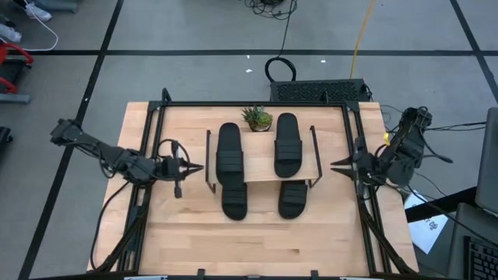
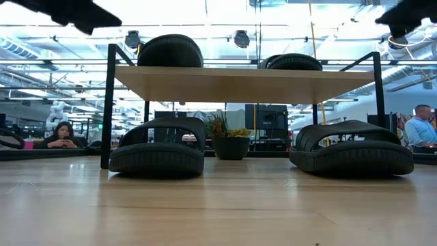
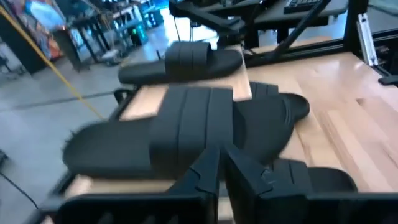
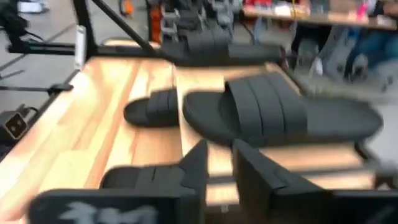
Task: Pick and place slides into the shelf
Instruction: Adjust the shelf
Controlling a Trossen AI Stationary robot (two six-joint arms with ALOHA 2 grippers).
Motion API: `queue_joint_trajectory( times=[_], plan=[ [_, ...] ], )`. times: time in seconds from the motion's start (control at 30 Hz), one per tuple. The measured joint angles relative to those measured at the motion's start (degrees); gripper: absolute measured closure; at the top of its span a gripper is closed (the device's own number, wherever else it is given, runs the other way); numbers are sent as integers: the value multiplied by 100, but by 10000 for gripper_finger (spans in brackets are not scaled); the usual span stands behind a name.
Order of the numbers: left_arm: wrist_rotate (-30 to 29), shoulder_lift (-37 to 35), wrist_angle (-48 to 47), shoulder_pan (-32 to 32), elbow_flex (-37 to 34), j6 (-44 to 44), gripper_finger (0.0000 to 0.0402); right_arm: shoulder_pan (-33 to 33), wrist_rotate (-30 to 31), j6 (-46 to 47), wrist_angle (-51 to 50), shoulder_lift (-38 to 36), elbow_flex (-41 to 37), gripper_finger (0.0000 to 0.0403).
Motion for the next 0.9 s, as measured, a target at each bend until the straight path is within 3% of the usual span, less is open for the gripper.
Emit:
queue_joint_trajectory(
  times=[0.27, 0.47, 0.7, 0.9],
  plan=[
    [19, -79, -219, 0, -350, -601, 286, -2, -478, 1473, -749, 108, -3, 198],
    [344, -72, -546, 0, -379, -969, 204, -2, -595, 2113, -688, 144, -434, 147],
    [459, -70, -623, -9, -379, -980, 147, 0, -270, 2155, -292, 139, -773, 164],
    [417, -70, -744, -6, -379, -848, 175, -2, 14, 2176, -240, 137, -776, 237]
  ],
)
